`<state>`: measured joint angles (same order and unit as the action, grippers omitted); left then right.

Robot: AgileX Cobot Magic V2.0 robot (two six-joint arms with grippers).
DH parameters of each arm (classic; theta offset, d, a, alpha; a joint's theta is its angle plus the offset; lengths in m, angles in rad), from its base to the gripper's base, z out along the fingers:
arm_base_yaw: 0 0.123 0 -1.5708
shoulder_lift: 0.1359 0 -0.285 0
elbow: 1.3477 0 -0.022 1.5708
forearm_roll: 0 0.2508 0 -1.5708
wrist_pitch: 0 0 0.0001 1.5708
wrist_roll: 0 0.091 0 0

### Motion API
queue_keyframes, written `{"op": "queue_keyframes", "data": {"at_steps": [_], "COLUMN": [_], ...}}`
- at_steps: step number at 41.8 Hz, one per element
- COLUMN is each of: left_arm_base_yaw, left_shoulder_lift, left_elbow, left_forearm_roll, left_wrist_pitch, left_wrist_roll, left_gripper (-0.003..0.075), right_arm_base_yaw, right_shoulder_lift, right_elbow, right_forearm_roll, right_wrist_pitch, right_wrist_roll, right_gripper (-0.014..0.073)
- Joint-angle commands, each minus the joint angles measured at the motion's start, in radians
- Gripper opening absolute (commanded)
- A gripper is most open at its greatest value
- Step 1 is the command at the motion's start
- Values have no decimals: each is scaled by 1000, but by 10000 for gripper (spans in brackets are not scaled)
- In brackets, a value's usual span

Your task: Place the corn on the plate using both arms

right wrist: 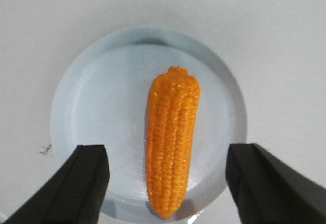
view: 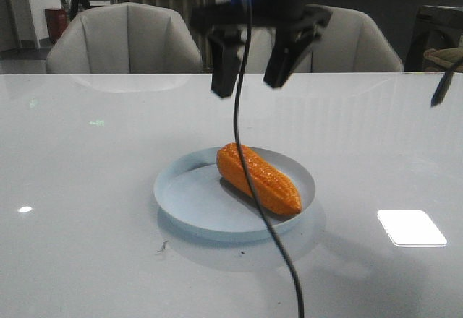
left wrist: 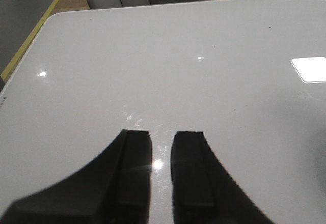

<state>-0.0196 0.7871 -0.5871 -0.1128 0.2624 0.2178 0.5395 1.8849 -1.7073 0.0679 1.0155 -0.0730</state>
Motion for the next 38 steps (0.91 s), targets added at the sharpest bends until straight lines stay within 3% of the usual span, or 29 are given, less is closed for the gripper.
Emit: {"op": "queue_keyframes", "data": {"at_steps": [1,8,18,38], "left_arm_base_yaw": [1,1,1,1], "left_shoulder_lift": [-8,-8,-8,-8], "left_elbow": [-27,-27,-27,-27], "left_forearm_roll": [-2,-2,-2,-2], "left_wrist_pitch": [-89,-89,-89,-89], "left_wrist_roll": [-1,-1,-1,-1], "left_gripper": [202,203,203,203], "right_arm_base_yaw": [-13,-43,-176,-484], "right_shoulder_lift": [-168,-326,-549,-1096], "right_elbow": [-39,-34,49,706], "right_forearm_roll": [-40,-84,-84,-85], "right_wrist_pitch": [-24,9,26,-200], "right_wrist_roll": [-7,1,9,9], "right_gripper": [572,572,572,572]}}
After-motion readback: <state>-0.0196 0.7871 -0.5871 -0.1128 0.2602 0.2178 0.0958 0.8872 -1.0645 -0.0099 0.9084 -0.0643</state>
